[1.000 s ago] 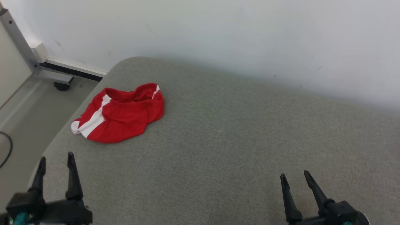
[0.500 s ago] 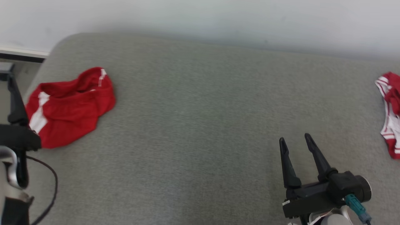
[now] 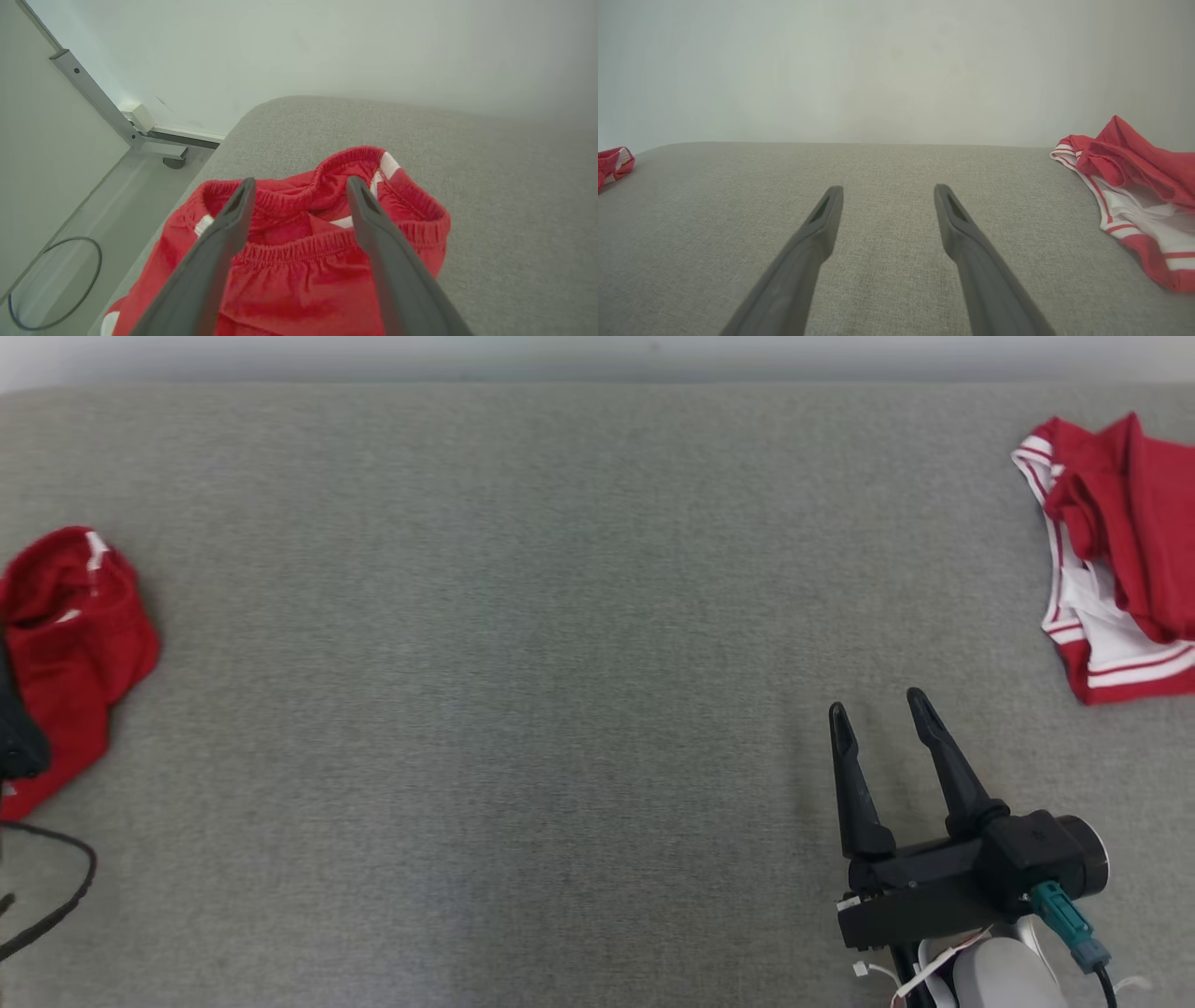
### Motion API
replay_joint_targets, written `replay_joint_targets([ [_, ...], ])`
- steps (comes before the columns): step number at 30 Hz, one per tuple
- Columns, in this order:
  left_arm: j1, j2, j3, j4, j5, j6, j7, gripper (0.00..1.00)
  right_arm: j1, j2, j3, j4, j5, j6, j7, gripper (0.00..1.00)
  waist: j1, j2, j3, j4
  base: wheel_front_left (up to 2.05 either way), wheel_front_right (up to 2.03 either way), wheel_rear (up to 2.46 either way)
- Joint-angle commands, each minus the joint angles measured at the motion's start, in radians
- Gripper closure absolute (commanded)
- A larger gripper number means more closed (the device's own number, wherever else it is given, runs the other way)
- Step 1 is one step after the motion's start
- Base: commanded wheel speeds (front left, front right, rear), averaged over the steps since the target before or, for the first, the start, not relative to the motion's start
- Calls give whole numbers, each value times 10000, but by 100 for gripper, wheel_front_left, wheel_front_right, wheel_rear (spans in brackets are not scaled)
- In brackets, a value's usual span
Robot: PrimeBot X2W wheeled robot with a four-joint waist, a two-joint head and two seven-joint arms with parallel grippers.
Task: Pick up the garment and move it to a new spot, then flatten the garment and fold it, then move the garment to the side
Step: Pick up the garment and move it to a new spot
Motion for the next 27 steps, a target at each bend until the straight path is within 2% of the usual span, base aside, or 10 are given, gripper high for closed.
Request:
replay_joint_targets([
  [1,-210,227,-292,214,77,12,173,0,-85,12,-7,-30,1,-27,-9,0,-2,-2,460,-518,0,0,0],
  [7,-489,420,-410,1049,-45,23,868,0,-141,15,-44,37,-63,-27,-11,0,-2,-2,560,-671,0,0,0],
  [14,-884,523,-485,2176,-244,51,2166,0,-237,13,-65,116,-130,-27,-9,0,-2,-2,610,-793,0,0,0],
  [21,-1008,393,-672,2910,-238,117,2998,0,-241,13,-78,194,-249,-27,-9,0,-2,-2,600,-846,0,0,0],
  [22,-1035,377,-686,2927,-256,120,2958,13,-245,13,-89,201,-270,-27,-9,0,-2,-2,600,-848,0,0,0],
  [23,-1071,393,-709,2873,-218,198,2754,61,-244,13,-103,211,-281,-27,-9,0,-2,-2,600,-849,0,0,0],
  [24,-1077,400,-774,2850,-145,236,2647,100,-244,13,-119,226,-278,-27,-9,0,-2,-2,593,-846,0,0,0],
  [27,-1130,475,-926,2741,-54,203,2081,100,-192,13,-188,333,-301,-27,-9,0,-2,-2,463,-788,0,0,0],
])
